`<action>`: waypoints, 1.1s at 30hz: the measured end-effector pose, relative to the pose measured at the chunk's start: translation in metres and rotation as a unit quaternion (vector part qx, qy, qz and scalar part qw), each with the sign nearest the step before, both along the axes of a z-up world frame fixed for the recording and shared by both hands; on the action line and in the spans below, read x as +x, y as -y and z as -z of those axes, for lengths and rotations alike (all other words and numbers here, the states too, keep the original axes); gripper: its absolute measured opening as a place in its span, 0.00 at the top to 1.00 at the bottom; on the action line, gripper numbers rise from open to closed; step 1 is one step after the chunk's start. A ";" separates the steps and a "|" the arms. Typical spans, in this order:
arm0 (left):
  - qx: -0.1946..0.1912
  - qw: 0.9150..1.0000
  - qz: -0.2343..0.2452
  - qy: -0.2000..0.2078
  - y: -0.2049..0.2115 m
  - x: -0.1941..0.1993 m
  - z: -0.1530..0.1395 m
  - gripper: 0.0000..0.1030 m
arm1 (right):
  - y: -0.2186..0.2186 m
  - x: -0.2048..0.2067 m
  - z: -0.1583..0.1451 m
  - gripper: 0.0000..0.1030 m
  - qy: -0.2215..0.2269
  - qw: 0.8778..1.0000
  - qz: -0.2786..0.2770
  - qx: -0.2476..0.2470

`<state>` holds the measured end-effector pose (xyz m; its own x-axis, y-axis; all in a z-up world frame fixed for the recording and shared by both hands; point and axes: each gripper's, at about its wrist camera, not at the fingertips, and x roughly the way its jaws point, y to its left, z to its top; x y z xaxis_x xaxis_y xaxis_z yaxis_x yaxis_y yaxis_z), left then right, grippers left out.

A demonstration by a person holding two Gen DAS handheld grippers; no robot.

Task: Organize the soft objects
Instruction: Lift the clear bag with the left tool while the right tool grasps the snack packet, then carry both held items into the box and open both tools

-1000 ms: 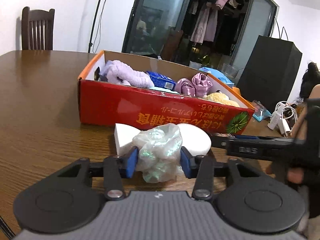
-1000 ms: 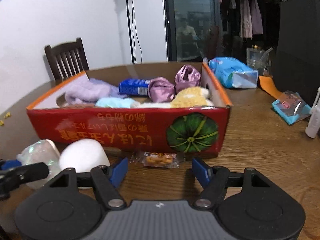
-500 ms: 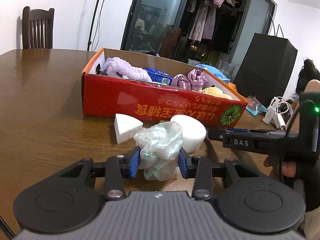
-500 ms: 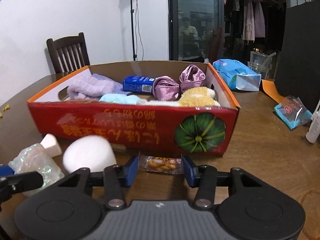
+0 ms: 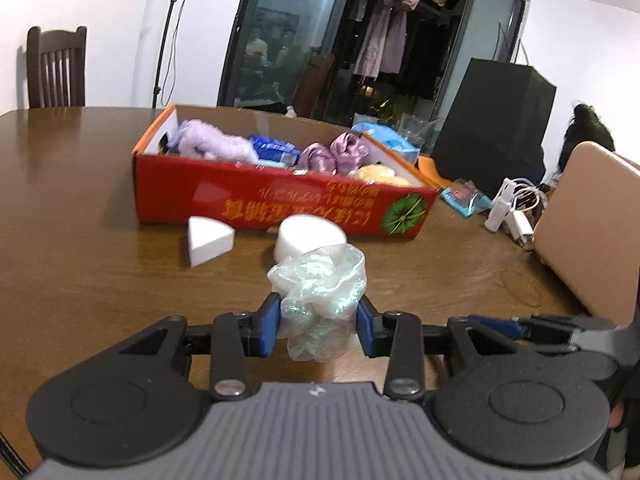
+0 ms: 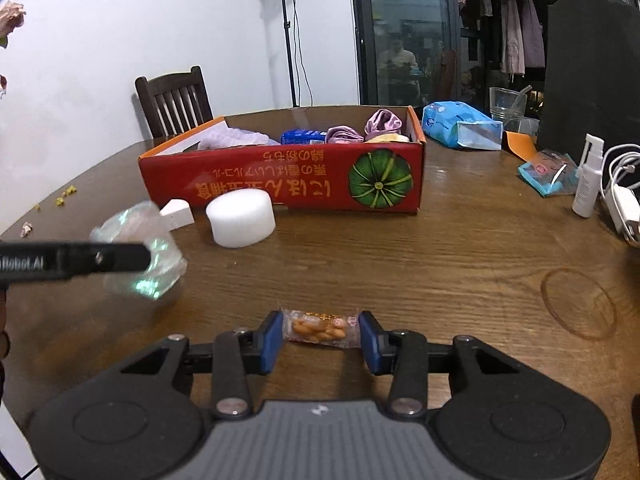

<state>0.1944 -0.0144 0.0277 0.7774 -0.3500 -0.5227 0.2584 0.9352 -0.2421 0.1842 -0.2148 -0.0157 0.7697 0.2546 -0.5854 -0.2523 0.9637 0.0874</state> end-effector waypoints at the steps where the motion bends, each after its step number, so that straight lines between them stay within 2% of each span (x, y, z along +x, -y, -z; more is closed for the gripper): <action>1: -0.003 1.000 0.002 0.003 0.001 0.001 -0.003 0.62 | 0.002 0.000 0.000 0.63 0.000 1.000 0.000 0.004; 7: -0.036 0.999 0.008 0.025 -0.008 0.027 -0.031 0.62 | 0.015 0.005 -0.012 0.63 0.019 0.999 -0.012 0.038; 12: -0.053 0.997 0.020 0.044 -0.014 0.095 -0.064 0.62 | 0.016 0.037 -0.048 0.63 0.062 0.996 -0.032 0.059; 16: -0.044 0.999 0.013 0.006 -0.009 0.185 -0.068 0.62 | 0.010 0.105 -0.085 0.63 0.095 0.993 -0.045 0.057; 19: -0.027 0.999 -0.001 -0.030 -0.003 0.242 -0.058 0.61 | 0.001 0.183 -0.099 0.63 0.083 0.994 -0.042 0.058; 22: -0.012 0.998 -0.007 -0.066 0.004 0.283 -0.040 0.59 | -0.014 0.261 -0.098 0.63 0.057 0.997 -0.032 0.038; 23: -0.003 0.997 -0.008 -0.073 0.007 0.292 -0.033 0.49 | -0.018 0.279 -0.096 0.62 0.050 0.998 -0.028 0.033; 24: 0.003 0.997 -0.010 -0.077 0.007 0.297 -0.027 0.35 | -0.022 0.298 -0.092 0.60 0.043 0.998 -0.023 0.029; 27: -0.007 0.996 -0.016 -0.087 0.001 0.304 -0.021 0.29 | -0.034 0.340 -0.080 0.46 0.017 1.000 -0.013 0.017; 29: -0.013 0.997 -0.011 -0.074 -0.005 0.299 -0.028 0.21 | -0.037 0.356 -0.073 0.46 0.004 1.000 -0.008 0.017; 31: -0.002 0.999 -0.009 -0.043 -0.008 0.290 -0.039 0.19 | -0.038 0.358 -0.071 0.46 0.007 1.000 -0.005 0.015; 33: -0.002 0.999 -0.013 -0.034 -0.013 0.288 -0.046 0.19 | -0.035 0.358 -0.070 0.45 0.006 1.000 -0.007 0.026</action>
